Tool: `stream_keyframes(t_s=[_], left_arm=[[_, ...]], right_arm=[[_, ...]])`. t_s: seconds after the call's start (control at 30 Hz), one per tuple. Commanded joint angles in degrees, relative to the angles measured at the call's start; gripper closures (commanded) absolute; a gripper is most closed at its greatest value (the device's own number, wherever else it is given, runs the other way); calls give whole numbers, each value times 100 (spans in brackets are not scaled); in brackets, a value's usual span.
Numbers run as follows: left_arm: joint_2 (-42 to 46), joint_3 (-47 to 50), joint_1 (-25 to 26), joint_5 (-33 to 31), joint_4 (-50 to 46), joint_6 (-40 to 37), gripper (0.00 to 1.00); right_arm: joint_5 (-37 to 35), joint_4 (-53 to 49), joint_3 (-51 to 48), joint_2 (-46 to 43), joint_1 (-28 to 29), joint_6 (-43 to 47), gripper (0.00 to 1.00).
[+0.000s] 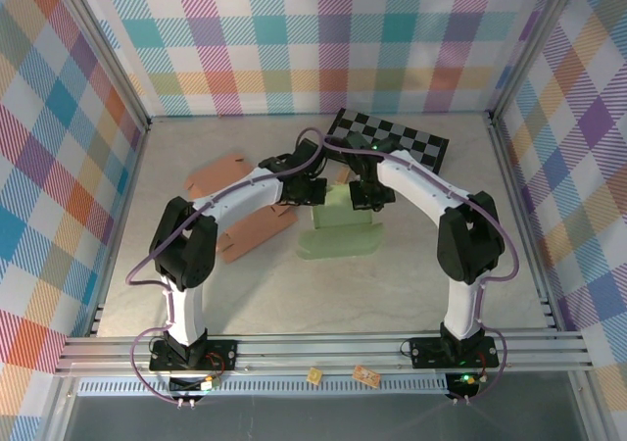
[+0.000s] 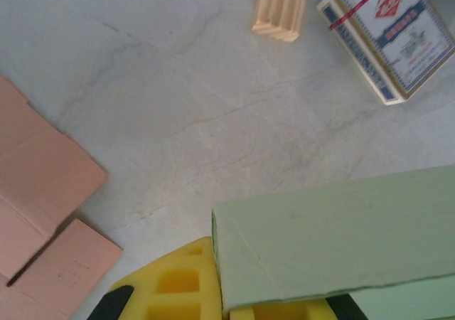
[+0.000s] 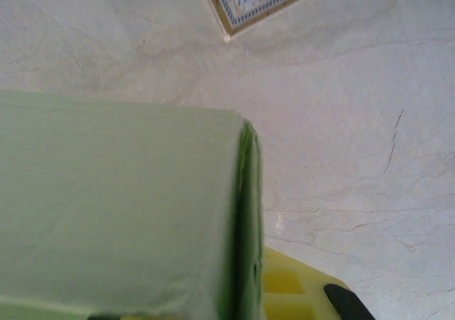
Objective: Fold the paper box
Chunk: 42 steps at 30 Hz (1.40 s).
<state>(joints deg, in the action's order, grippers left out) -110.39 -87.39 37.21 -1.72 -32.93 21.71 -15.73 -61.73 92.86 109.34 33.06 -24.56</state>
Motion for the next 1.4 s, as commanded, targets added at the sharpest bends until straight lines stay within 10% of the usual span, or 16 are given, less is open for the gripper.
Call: stream_keyframes(t_s=[0.0, 0.53, 0.97, 1.37], left_arm=[[-200, 310, 124, 140, -67, 186, 100], [193, 215, 157, 593, -408, 568, 51], [846, 1055, 128, 711, -381, 841, 48], [402, 1143, 154, 774, -168, 843, 67]], right_arm=[[386, 125, -158, 173, 124, -180, 100], [439, 349, -567, 187, 131, -260, 100], [442, 337, -593, 105, 130, -279, 100], [562, 338, -596, 105, 131, -296, 100]])
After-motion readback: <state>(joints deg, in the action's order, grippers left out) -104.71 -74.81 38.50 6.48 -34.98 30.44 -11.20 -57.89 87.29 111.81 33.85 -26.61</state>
